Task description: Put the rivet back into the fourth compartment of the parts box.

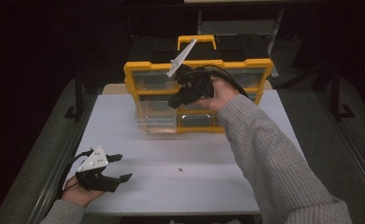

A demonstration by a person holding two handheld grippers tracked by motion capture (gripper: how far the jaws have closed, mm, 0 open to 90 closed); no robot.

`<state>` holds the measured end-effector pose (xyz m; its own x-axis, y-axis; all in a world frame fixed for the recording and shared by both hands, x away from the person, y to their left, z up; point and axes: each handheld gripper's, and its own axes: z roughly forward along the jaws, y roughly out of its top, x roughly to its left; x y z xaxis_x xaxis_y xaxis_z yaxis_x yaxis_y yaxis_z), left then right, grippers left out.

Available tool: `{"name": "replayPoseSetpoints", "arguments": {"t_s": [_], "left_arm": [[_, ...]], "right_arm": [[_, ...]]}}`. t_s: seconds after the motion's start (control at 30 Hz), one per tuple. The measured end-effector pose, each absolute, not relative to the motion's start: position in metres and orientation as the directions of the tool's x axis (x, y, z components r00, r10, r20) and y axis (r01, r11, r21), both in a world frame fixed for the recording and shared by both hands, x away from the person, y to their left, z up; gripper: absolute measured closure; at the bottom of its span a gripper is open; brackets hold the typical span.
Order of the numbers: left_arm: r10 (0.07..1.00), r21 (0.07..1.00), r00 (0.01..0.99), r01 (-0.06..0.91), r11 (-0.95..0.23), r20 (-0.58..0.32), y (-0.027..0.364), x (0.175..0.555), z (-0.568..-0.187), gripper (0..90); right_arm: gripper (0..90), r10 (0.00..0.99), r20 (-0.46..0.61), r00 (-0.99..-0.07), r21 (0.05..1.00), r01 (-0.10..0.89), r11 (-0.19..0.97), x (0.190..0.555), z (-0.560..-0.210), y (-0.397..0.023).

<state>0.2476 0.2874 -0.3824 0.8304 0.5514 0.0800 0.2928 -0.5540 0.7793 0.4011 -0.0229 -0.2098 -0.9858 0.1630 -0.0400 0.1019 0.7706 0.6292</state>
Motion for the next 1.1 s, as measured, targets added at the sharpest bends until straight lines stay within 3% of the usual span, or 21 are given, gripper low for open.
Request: {"name": "replayPoseSetpoints", "arguments": {"t_s": [0.53,1.1], "left_arm": [[0.556,0.789,0.828,0.294,-0.539,0.071,0.288,0.248,-0.383,26.0],[0.555,0.789,0.829,0.291,-0.540,0.074,0.289,0.248,-0.383,26.0]], "right_arm": [[80.9,0.144,-0.010,-0.990,0.583,0.111,0.805,0.415,-0.232,0.023],[74.9,0.148,-0.018,-0.989,0.597,0.109,0.795,0.414,-0.230,0.020]]}}
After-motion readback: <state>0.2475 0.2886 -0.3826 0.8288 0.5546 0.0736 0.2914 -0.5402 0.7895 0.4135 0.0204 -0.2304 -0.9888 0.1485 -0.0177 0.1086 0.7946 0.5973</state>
